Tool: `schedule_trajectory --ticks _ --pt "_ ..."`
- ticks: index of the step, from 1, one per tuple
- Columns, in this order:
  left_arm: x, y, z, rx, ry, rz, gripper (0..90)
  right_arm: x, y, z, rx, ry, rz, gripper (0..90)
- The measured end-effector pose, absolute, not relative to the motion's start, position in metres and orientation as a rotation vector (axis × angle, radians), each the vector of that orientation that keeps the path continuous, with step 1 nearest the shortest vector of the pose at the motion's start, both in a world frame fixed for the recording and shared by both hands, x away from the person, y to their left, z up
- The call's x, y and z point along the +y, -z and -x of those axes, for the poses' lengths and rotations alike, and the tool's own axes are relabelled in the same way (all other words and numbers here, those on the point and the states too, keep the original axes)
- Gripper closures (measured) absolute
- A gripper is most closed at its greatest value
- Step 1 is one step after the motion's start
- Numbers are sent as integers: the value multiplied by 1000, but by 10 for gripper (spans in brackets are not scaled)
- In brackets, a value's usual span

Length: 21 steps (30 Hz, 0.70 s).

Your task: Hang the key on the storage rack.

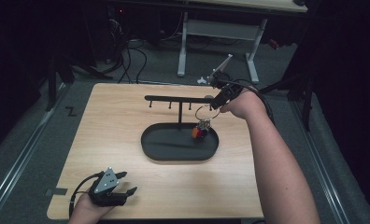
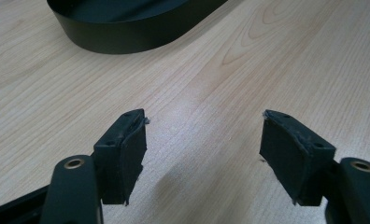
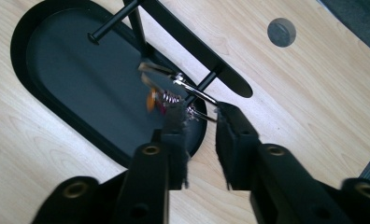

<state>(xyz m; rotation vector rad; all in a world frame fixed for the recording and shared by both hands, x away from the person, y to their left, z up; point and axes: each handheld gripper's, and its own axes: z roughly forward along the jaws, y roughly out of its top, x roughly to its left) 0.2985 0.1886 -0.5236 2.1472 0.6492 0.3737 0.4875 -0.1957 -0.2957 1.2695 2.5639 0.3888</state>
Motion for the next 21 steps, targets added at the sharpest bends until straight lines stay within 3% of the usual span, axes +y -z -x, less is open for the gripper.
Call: schedule_trajectory --ticks 17,21 --pt "185 525 -298 644 -382 -2155 316 -207 316 -460 2477 -464 -1308 376" --pt "184 525 -298 643 -381 -2160 316 -214 322 -455 2452 -494 -1291 362"
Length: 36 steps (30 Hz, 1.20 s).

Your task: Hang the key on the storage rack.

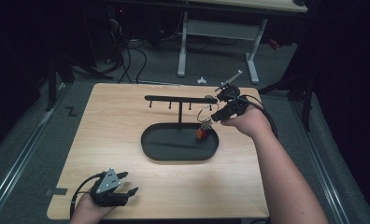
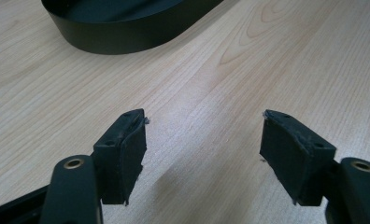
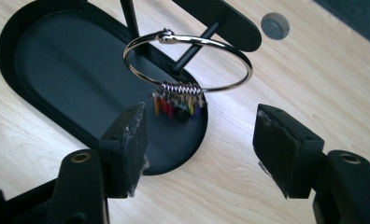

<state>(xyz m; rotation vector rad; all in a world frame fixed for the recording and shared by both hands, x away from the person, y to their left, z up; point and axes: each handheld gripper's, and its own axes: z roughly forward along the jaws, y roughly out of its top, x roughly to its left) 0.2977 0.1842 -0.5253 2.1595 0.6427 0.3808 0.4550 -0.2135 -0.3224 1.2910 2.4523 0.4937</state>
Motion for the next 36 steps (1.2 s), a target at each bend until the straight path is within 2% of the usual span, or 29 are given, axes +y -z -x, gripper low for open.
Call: schedule_trajectory --ticks 23,36 --pt "184 526 -297 638 -367 -2141 311 -234 380 -421 2381 -634 -1308 304" --pt "184 527 -297 630 -366 -2152 311 -238 437 -395 2304 -723 -1323 263"
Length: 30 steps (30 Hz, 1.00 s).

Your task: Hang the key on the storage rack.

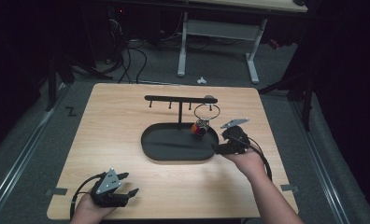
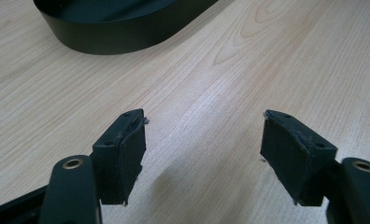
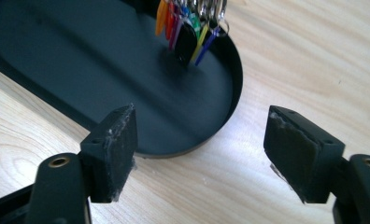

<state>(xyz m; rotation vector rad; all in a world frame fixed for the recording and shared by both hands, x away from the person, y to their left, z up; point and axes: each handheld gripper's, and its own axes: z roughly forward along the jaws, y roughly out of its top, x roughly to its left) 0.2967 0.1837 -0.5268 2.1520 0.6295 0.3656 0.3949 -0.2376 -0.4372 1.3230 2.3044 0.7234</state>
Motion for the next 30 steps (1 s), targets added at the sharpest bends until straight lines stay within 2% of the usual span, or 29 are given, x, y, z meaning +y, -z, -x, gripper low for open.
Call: schedule_trajectory --ticks 11,15,17,23,30 --pt "185 528 -298 649 -376 -2147 310 -246 489 -350 2177 -843 -1258 244" --pt "186 526 -298 656 -380 -2133 308 -252 511 -330 2154 -898 -1292 200" --pt "187 526 -299 674 -386 -2122 306 -255 526 -306 2082 -916 -1261 183" --pt "185 527 -299 672 -392 -2128 307 -259 512 -287 2004 -972 -1197 169" --pt "184 526 -297 659 -402 -2124 307 -263 527 -296 2071 -988 -1278 164"
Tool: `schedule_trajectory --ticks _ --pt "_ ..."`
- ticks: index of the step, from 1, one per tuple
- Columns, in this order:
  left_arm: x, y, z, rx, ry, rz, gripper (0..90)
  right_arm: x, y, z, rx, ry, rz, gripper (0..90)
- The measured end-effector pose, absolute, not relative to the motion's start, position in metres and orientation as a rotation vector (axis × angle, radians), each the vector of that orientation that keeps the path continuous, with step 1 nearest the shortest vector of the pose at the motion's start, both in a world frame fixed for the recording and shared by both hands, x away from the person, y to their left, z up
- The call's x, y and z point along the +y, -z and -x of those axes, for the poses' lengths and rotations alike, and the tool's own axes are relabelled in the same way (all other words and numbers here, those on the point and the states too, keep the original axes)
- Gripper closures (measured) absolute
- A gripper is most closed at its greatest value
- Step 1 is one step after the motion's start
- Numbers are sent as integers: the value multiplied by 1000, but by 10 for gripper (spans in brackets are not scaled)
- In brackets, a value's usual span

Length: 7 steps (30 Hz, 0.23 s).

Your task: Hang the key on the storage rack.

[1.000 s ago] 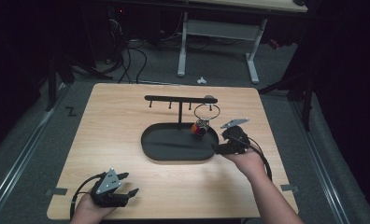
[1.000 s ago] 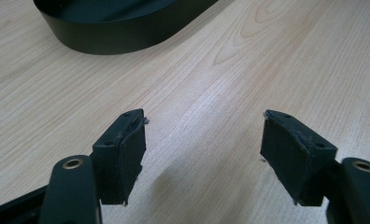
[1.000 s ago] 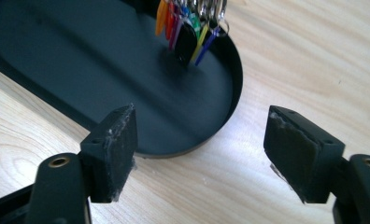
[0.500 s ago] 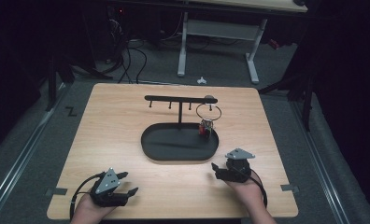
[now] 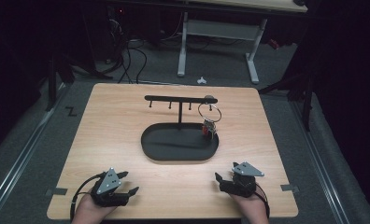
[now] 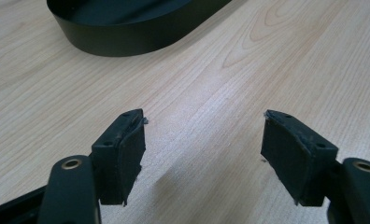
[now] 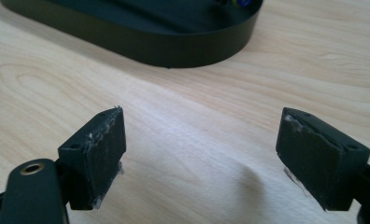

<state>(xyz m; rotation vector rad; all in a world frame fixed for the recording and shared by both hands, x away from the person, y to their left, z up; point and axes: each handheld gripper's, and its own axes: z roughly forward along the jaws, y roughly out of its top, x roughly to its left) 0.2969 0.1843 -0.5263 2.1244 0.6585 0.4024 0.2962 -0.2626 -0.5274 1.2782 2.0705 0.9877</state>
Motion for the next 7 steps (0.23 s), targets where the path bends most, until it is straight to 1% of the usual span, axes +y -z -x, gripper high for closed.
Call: schedule_trajectory --ticks 7 --pt "187 524 -297 660 -402 -2109 308 -256 528 -296 2072 -976 -1259 163"
